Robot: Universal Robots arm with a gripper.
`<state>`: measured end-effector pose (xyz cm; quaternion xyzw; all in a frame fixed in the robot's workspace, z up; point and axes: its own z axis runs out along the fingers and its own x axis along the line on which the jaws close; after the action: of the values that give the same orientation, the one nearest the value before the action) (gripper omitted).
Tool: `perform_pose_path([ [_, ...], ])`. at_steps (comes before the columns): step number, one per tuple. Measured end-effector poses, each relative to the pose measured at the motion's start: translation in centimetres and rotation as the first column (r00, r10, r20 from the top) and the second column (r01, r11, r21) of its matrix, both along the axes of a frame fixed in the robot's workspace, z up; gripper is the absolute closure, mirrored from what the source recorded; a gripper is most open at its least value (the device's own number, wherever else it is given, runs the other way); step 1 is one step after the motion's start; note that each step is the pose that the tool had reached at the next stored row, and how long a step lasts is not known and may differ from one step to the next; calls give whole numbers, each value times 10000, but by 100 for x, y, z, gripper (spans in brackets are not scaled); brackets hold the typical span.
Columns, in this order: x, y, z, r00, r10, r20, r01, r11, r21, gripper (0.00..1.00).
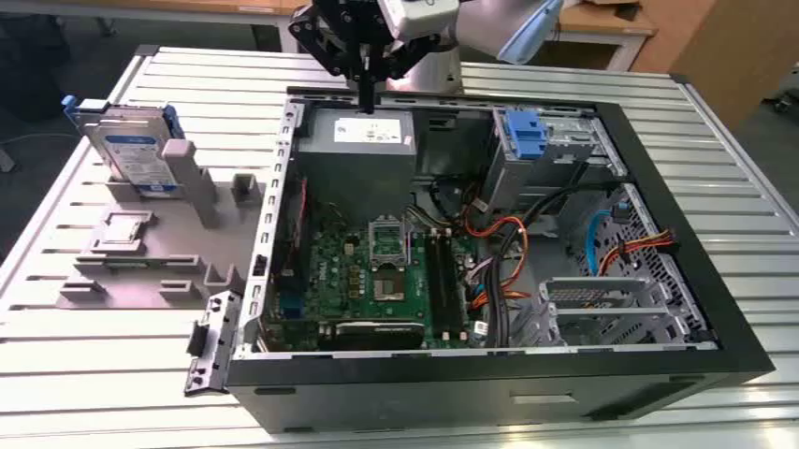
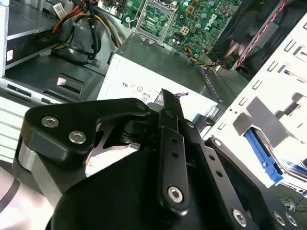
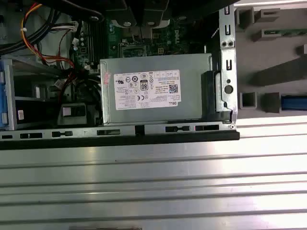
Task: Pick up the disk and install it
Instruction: 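Reach for the disk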
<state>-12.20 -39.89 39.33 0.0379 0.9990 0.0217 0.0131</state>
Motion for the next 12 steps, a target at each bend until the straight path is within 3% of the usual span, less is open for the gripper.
perform_pose_path([
  [12, -26, 0, 0, 10000, 0, 0, 0, 10000, 0, 90],
])
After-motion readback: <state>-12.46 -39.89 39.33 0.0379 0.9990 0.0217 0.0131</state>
